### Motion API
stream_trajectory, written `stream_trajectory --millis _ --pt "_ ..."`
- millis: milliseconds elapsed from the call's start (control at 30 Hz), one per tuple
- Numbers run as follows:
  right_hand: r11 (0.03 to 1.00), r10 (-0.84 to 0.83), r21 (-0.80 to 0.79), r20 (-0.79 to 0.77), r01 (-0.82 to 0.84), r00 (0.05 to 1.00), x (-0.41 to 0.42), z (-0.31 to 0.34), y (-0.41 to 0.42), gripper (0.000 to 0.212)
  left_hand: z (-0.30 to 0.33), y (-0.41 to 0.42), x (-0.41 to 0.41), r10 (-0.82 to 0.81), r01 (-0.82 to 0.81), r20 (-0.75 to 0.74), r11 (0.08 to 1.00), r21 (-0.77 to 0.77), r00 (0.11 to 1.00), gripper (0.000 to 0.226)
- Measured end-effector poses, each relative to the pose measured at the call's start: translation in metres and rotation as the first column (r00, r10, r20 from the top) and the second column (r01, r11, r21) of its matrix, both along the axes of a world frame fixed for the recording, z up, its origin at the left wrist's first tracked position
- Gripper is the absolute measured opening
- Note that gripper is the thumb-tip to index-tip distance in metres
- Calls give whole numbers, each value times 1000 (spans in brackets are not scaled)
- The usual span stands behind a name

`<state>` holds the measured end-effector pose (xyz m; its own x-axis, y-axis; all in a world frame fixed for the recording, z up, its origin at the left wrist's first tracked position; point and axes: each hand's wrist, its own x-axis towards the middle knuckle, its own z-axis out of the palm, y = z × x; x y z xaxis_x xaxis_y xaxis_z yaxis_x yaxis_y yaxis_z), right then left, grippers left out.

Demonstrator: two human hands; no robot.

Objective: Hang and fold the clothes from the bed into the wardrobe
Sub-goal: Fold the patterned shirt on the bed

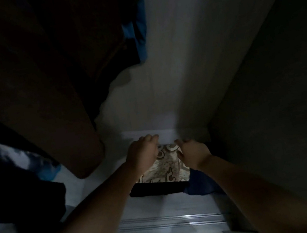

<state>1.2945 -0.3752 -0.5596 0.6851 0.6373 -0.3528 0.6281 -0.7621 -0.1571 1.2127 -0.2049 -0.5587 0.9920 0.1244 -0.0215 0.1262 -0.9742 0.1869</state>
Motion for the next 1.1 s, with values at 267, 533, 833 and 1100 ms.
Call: stream_trajectory --millis 267,533,833,1100 --pt "995 -72 66 -5 72 997 -20 139 -1 41 142 -27 -16 99 -98 13 993 -68 995 42" --pt "992 -76 98 -14 77 997 -19 224 -21 40 223 -39 -33 157 -147 62 980 -136 986 39" --pt "982 -158 102 7 157 987 -44 276 -35 42 271 -40 -60 112 -104 57 987 -123 992 38" --pt "896 -414 218 97 386 905 -98 340 -86 40 344 -63 -59 -190 199 140 979 -51 972 39"
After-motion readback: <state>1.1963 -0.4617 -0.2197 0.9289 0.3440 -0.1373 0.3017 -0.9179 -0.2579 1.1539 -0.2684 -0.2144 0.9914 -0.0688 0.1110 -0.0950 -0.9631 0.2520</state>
